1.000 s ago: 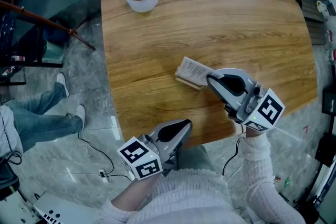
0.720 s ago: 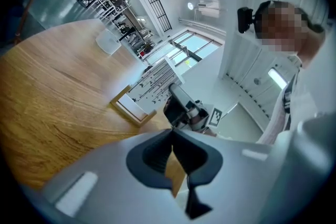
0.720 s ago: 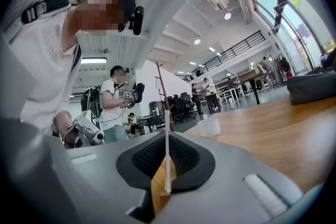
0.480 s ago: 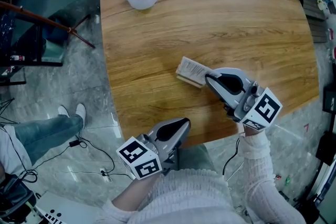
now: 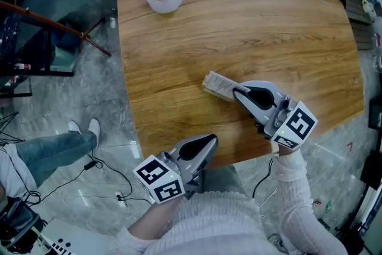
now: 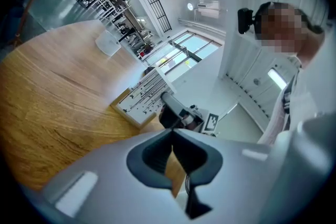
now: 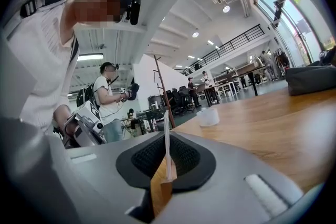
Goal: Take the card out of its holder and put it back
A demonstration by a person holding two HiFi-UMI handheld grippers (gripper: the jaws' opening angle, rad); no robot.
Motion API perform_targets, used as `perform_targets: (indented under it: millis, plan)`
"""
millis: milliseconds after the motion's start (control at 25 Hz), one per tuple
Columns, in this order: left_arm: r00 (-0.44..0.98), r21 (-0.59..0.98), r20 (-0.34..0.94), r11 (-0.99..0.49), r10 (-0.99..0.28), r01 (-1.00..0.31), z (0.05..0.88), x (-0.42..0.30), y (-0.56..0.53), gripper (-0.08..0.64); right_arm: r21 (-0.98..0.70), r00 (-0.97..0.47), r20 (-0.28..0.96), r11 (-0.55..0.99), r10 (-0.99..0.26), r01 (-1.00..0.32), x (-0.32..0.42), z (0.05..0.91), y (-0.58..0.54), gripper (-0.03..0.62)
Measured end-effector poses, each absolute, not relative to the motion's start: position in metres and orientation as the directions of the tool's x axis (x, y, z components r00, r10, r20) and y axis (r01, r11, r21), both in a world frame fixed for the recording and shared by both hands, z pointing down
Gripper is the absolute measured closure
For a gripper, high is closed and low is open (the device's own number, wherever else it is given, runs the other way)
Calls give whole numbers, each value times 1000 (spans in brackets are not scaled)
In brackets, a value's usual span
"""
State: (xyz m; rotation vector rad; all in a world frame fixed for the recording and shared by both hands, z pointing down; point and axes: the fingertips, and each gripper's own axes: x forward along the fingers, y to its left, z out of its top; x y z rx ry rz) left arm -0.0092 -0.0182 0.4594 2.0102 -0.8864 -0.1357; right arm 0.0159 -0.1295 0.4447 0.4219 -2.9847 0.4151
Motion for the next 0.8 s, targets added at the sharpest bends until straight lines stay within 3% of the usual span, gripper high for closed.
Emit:
perform_targets:
  millis: [480, 800]
  plan:
    - [748, 769, 214, -364, -628, -525, 444, -9, -22, 552, -248, -949, 134, 917, -286, -311, 18, 431, -134, 517]
    - [761, 757, 173, -410, -626, -509, 420, -9, -26, 552, -165, -900, 161, 888, -406, -430, 39, 395, -132, 514]
